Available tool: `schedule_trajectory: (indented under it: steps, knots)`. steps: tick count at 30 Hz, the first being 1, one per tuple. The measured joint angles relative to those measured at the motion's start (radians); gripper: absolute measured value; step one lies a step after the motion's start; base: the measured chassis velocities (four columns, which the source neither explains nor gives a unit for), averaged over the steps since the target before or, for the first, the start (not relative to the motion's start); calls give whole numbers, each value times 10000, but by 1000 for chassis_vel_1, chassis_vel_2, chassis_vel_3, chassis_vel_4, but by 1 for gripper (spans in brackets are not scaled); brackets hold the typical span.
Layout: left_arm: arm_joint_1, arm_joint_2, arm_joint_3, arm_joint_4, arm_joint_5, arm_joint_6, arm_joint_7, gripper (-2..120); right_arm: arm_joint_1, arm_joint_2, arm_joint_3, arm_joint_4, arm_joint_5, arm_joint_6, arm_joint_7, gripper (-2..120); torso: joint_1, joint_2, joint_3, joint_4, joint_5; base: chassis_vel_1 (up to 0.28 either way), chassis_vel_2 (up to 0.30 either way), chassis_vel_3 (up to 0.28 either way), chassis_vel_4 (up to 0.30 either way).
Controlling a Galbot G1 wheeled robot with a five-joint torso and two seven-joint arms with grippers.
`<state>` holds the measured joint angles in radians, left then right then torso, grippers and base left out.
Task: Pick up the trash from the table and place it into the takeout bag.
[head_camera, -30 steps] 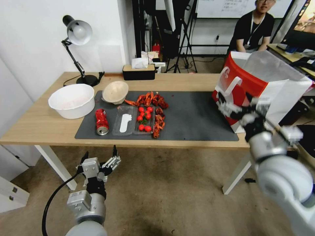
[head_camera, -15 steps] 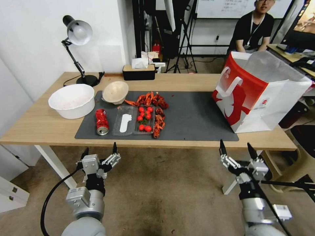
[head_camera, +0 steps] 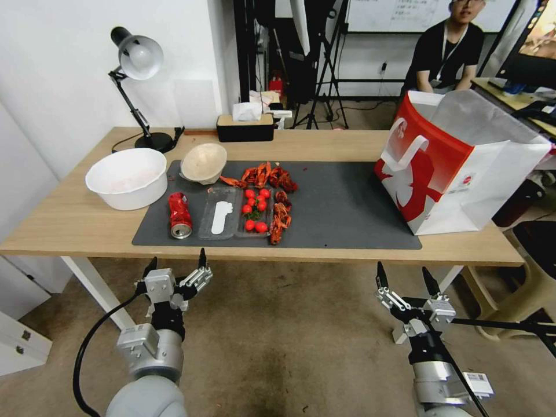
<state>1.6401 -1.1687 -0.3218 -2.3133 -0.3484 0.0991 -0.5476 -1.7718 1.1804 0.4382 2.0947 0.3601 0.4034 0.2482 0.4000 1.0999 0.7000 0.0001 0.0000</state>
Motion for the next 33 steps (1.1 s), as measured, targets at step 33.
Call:
schedule_trajectory:
  steps: [33]
  knots:
    - [-4715, 2657, -561, 2417, -5854, 2842, -454, 100, 432, -455, -471, 378, 31, -1014, 27, 100, 1, 0, 1, -1, -1, 0, 0, 0, 0]
